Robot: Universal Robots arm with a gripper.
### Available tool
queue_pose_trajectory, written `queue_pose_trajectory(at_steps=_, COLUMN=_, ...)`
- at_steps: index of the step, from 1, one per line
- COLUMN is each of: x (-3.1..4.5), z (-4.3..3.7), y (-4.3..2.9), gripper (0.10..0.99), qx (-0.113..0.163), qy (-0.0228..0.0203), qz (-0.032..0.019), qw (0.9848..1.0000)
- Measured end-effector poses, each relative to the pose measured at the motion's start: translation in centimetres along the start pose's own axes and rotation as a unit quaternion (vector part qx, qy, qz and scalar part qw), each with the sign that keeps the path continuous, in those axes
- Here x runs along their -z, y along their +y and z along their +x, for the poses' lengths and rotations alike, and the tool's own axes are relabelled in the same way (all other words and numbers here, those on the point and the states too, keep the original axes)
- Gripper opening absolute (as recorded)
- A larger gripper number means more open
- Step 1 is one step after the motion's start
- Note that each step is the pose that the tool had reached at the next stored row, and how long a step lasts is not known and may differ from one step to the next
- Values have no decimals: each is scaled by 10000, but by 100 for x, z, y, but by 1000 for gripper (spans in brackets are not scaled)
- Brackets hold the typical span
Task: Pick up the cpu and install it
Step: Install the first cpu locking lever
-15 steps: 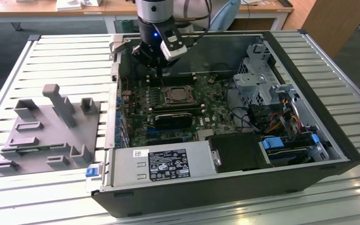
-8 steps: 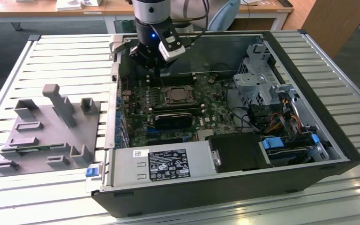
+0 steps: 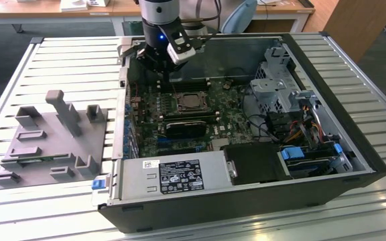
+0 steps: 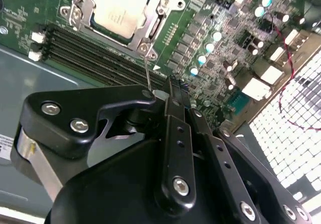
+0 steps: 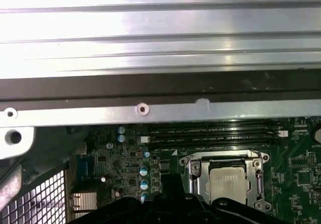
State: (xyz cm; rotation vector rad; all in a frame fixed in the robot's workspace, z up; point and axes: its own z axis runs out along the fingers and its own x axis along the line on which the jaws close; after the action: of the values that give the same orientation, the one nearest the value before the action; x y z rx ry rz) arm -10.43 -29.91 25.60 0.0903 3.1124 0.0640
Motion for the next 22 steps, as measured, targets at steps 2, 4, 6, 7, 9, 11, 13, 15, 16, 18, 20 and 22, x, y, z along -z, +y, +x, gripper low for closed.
queue_pose_trajectory(at_steps=2, x=-7, z=14, y=13, gripper=106, qx=0, qy=-1, qz=-1, qw=10000)
queue_pose_trajectory(at_steps=4, x=-14, z=17, y=41, gripper=106, qx=0, qy=0, qz=0, qw=10000)
queue_pose_trajectory(at_steps=6, x=-18, z=19, y=67, gripper=106, qx=0, qy=-1, qz=-1, qw=10000)
queue_pose_trajectory(at_steps=7, x=-20, z=18, y=77, gripper=106, qx=0, qy=-1, qz=-1, qw=10000)
queue_pose_trajectory(at_steps=9, x=-23, z=0, y=89, gripper=106, qx=1, qy=0, qz=1, qw=10000)
queue_pose_trajectory(at_steps=11, x=-25, z=-34, y=91, gripper=106, qx=0, qy=-1, qz=1, qw=10000)
queue_pose_trajectory(at_steps=13, x=-27, z=-95, y=96, gripper=106, qx=0, qy=1, qz=1, qw=10000)
queue_pose_trajectory(at_steps=15, x=-30, z=-170, y=103, gripper=106, qx=0, qy=5, qz=1, qw=10000)
queue_pose_trajectory(at_steps=16, x=-31, z=-209, y=107, gripper=106, qx=0, qy=7, qz=2, qw=10000)
queue_pose_trajectory(at_steps=18, x=-36, z=-300, y=116, gripper=106, qx=-1, qy=13, qz=2, qw=10000)
queue_pose_trajectory(at_steps=20, x=-41, z=-388, y=122, gripper=106, qx=-1, qy=19, qz=2, qw=10000)
queue_pose_trajectory(at_steps=22, x=-42, z=-423, y=123, gripper=106, qx=0, qy=21, qz=3, qw=10000)
